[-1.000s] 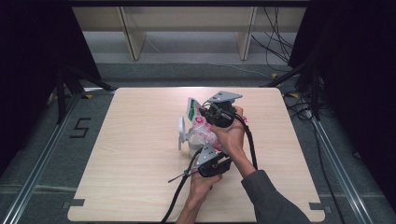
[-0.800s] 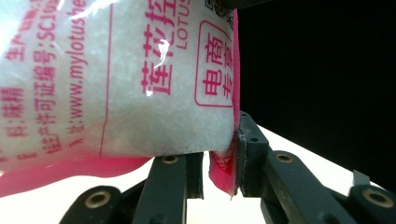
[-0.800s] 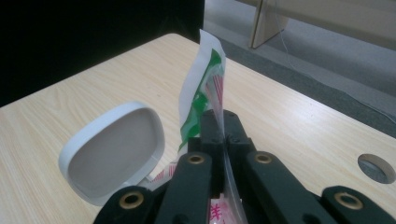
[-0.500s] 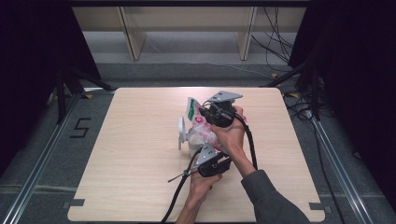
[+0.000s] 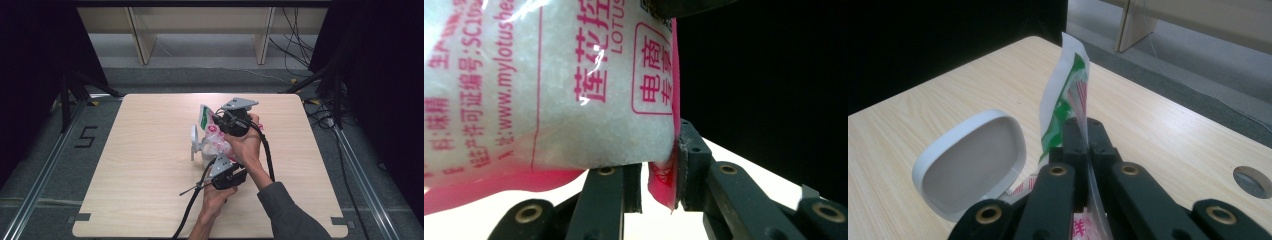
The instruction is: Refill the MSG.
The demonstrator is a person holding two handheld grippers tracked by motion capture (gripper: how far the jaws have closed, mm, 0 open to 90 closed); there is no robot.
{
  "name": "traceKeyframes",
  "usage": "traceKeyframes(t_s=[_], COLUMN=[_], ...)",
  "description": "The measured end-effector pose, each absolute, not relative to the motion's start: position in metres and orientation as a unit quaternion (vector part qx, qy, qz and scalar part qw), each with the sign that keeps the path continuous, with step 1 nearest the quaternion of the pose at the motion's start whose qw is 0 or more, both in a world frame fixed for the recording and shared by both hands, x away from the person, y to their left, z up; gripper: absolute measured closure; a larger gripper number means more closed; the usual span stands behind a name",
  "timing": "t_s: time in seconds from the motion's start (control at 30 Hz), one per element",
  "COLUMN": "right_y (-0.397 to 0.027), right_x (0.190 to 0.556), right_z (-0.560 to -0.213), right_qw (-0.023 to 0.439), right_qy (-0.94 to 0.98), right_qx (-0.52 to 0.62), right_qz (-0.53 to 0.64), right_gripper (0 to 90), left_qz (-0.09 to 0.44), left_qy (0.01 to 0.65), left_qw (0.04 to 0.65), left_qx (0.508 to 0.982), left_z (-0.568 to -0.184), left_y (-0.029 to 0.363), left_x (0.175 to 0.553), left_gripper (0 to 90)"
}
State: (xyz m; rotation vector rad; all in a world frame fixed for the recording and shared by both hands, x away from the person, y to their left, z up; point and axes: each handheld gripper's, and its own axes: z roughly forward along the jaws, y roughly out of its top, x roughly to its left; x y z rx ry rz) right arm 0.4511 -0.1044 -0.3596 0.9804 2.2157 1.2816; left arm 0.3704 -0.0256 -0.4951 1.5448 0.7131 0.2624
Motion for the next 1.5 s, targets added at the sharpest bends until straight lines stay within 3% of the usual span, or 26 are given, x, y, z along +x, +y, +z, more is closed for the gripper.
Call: traceKeyframes(t_s=[1.5], right_y=[-0.1029], right_x=[0.4511], right_z=[-0.3612], right_qw=[0.199], right_qy=[0.797], right_qx=[0.347], right_qz=[0.453], right_gripper=[90.0], left_qz=[0.121], left_qy=[0.308], left_qw=[0.652], left_qx=[0.682], left_z=[-0.4936], left_y=[-0.0251], left_x=[0.3687], left_gripper=[75.5])
